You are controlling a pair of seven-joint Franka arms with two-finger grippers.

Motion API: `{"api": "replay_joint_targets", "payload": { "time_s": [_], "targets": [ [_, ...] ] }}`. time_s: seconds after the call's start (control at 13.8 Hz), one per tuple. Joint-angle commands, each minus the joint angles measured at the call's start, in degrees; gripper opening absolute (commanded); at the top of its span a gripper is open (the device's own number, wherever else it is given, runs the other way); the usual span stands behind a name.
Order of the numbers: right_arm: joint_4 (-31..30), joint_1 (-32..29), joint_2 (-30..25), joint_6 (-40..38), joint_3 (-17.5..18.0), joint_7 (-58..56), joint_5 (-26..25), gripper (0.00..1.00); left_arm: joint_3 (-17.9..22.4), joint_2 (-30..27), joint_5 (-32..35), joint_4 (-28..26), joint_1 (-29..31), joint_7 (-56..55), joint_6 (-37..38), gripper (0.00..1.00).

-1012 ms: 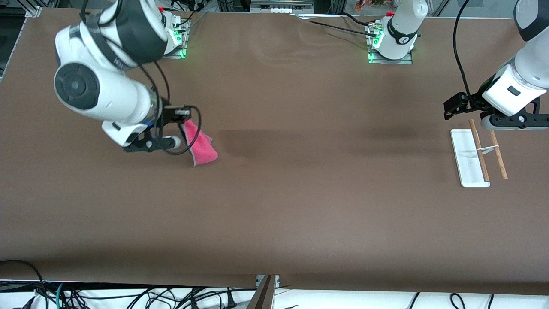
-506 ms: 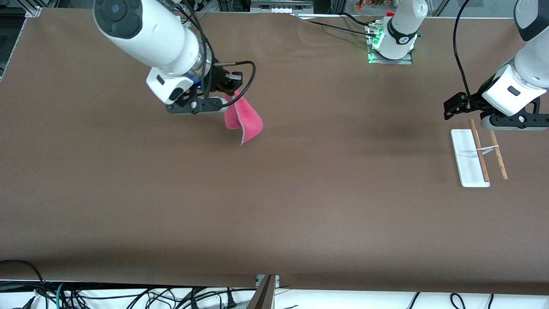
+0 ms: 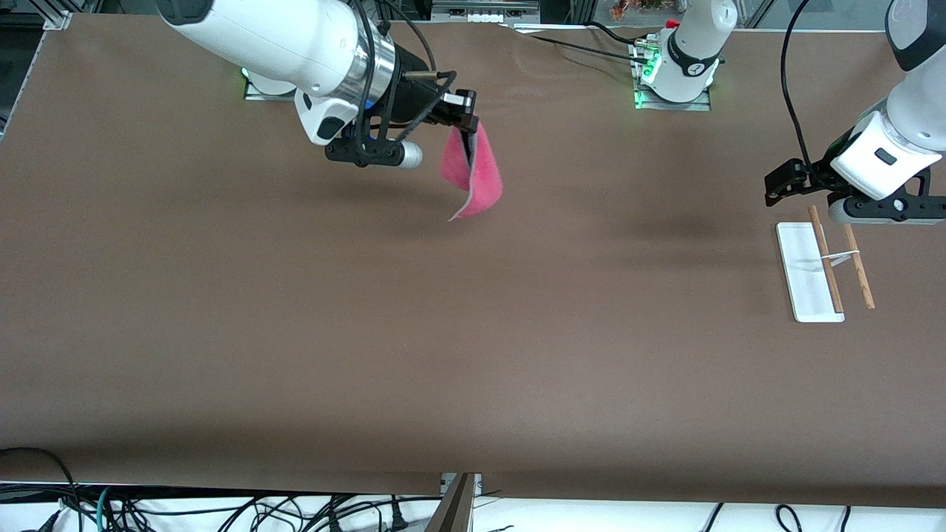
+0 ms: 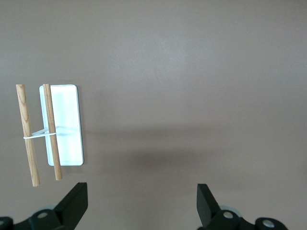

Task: Pass towel and hang on rack
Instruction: 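Lift the towel with the right gripper toward the table middle, then hold the towel up with the right gripper while the left gripper approaches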

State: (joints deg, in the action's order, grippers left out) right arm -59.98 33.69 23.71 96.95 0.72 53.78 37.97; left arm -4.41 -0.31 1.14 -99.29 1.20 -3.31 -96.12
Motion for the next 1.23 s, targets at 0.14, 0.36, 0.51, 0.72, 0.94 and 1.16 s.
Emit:
{"api": "replay_joint_targets", "payload": {
  "time_s": [0.14,0.36,0.51,0.72,0.94,1.16],
  "targets": [
    [1.9,2.7,0.7,11.2,0.5,8.5,6.9,0.00,0.1,0.0,-1.0,0.5,-0.1,-0.3,0.8,1.00],
    [1.9,4.9,1.5,18.7,0.6,11.5,8.4,0.00,-0.1,1.4,-1.1,0.4,-1.1,0.1,2.5,1.00],
    [1.8,5.6,2.0,21.2,0.6,12.0,8.8,0.00,-0.2,1.9,-2.3,0.5,-3.3,0.1,4.0,1.00],
    [1.8,5.6,2.3,21.9,0.7,12.0,9.1,0.00,-0.2,2.0,-13.7,1.6,-2.6,4.7,4.5,1.00],
    [1.8,5.8,2.3,21.8,0.6,12.0,9.2,0.00,-0.3,1.8,-18.3,1.6,-2.6,10.7,4.8,1.00],
    [1.7,5.6,2.3,21.9,0.6,11.9,9.4,0.00,-0.2,2.3,-29.6,0.1,-3.1,21.0,8.4,1.00]
  ]
}}
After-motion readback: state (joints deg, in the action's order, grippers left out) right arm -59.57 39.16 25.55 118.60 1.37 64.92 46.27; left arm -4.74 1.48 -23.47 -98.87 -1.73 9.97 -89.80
